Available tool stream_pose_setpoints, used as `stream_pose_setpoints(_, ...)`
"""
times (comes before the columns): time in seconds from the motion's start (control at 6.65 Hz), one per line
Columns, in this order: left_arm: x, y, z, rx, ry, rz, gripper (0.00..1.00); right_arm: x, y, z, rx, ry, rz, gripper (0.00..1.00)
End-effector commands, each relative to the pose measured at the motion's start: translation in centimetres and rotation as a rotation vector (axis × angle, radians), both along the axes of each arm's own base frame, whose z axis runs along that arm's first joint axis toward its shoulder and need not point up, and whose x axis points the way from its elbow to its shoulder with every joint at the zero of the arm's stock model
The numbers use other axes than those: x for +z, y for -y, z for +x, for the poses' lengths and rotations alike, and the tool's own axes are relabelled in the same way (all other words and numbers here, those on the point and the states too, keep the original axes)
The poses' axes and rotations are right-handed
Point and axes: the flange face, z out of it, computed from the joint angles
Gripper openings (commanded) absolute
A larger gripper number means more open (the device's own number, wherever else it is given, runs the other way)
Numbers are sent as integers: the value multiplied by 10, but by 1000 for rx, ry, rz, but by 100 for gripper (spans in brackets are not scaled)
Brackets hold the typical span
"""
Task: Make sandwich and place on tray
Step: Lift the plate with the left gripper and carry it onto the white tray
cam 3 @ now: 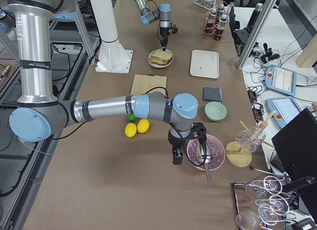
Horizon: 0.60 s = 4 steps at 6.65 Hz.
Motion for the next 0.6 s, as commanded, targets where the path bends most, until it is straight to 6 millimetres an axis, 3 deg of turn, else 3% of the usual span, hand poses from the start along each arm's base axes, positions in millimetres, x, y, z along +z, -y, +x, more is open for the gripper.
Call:
stream_pose_setpoints(0.0, -9, 72, -50, 8, -32, -71, 0, 13, -2, 0, 3, -1, -30, 100)
stream_pose_setpoints(0.45, -25, 199, -54, -48, 8, -157, 0, 28, -14, 2, 5, -11, -60, 100)
